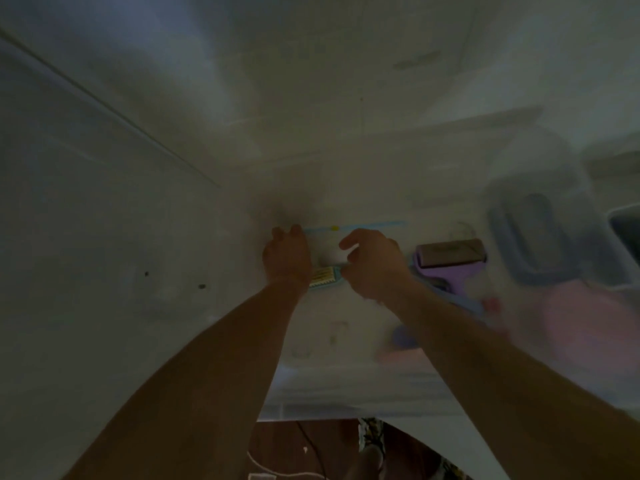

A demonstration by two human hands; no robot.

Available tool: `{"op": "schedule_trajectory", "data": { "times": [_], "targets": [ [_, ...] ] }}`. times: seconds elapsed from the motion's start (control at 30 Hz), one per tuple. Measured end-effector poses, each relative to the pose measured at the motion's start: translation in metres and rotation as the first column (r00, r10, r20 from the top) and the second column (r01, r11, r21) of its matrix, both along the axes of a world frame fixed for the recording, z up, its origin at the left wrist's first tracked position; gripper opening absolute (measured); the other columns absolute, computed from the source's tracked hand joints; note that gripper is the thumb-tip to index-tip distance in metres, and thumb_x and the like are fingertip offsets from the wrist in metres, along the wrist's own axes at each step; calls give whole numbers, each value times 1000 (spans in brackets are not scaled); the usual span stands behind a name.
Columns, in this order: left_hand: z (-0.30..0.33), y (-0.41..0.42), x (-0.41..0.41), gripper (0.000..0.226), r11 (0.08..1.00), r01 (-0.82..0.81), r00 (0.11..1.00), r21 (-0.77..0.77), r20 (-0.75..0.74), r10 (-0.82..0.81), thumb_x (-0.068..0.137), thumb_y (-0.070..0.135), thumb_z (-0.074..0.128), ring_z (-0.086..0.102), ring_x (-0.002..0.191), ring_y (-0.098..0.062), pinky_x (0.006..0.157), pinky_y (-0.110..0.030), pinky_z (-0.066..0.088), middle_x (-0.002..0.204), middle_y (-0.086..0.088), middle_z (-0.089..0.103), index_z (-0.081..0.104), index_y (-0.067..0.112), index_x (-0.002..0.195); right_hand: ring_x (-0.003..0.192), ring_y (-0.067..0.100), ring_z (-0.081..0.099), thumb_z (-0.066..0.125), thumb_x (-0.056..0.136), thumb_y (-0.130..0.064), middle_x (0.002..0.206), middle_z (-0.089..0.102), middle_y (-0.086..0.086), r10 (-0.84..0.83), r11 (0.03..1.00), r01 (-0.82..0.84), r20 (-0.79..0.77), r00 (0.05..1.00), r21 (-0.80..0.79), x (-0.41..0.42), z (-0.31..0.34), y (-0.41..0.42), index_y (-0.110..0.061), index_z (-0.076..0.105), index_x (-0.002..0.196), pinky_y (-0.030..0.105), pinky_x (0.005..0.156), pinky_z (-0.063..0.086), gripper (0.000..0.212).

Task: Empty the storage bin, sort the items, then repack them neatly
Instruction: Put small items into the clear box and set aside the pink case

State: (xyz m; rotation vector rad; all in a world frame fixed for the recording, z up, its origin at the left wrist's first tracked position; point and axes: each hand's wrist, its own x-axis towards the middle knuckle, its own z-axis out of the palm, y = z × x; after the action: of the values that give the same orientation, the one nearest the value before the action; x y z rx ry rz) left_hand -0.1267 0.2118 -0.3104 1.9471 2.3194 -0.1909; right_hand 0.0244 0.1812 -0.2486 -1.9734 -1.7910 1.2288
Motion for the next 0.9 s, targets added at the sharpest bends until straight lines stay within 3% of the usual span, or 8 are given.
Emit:
{"op": "schedule_trajectory", "data": {
  "times": [0.1, 0.3, 0.4, 0.5, 0.6, 0.67, 0.77, 0.9],
  "targets": [
    [-2, 0, -1, 24, 1000, -24, 998, 9, 54, 24, 98, 21, 47, 59, 107, -33, 88, -40, 46, 117, -17, 58, 56, 8, 117, 110, 29, 60, 65, 83, -7, 123, 62, 6, -30, 999, 29, -46, 998, -17, 1, 3, -1, -19, 60, 120, 36, 92, 52, 39],
    [-1, -12, -6, 22, 999, 8, 992, 50, 127, -14, 94, 22, 54, 59, 105, -33, 86, -39, 45, 110, -16, 65, 60, 11, 111, 114, 24, 57, 64, 85, -10, 121, 62, 3, -16, 1000, 15, -78, 997, -1, 4, 4, -11, -21, 61, 117, 26, 91, 45, 34],
    [23, -20, -5, 7, 980, -43, 937, 196, 348, -28, 91, 21, 63, 67, 89, -29, 80, -39, 53, 95, -9, 71, 66, 17, 96, 95, 22, 63, 68, 84, -13, 102, 68, 3, -68, 996, 77, -179, 981, 42, 9, 10, -14, -22, 64, 111, 23, 80, 46, 29],
    [86, -39, 17, 9, 961, -137, 680, 240, 728, -85, 82, 18, 78, 72, 70, -11, 71, -29, 59, 83, 2, 74, 71, 19, 87, 81, 23, 67, 69, 85, -25, 87, 69, 3, -202, 973, 230, -384, 901, 29, 23, 32, -18, -24, 66, 104, 30, 76, 53, 19],
    [155, -64, 58, 16, 978, -56, 425, 199, 891, -157, 79, 8, 80, 74, 77, -8, 70, -17, 56, 86, 4, 76, 74, 12, 93, 71, 27, 70, 70, 86, -36, 89, 71, 12, -388, 901, 427, -595, 704, -82, 58, 69, -35, -24, 68, 92, 42, 72, 59, 13],
    [187, -83, 91, 19, 982, 45, 291, 184, 938, -189, 80, 4, 79, 75, 82, -15, 74, -22, 57, 91, -2, 77, 74, 7, 99, 67, 26, 71, 70, 89, -24, 85, 73, 16, -421, 854, 518, -662, 620, -58, 97, 96, -57, -15, 71, 89, 41, 68, 61, 9],
    [220, -110, 155, 20, 971, 181, 132, 155, 975, -180, 82, 3, 76, 75, 83, -21, 74, -26, 58, 92, -6, 77, 74, 3, 102, 78, 33, 73, 71, 87, -14, 83, 75, 16, -421, 776, 630, -740, 526, 6, 165, 137, -105, -11, 75, 88, 49, 78, 60, 5],
    [245, -149, 264, 17, 939, 318, -47, 134, 991, -125, 82, -3, 73, 73, 77, -11, 67, -17, 54, 90, -5, 78, 75, 0, 98, 84, 29, 74, 74, 83, -8, 87, 76, 13, -494, 622, 782, -752, 436, 44, 259, 175, -179, -7, 75, 95, 39, 79, 59, 12]
  ]
}}
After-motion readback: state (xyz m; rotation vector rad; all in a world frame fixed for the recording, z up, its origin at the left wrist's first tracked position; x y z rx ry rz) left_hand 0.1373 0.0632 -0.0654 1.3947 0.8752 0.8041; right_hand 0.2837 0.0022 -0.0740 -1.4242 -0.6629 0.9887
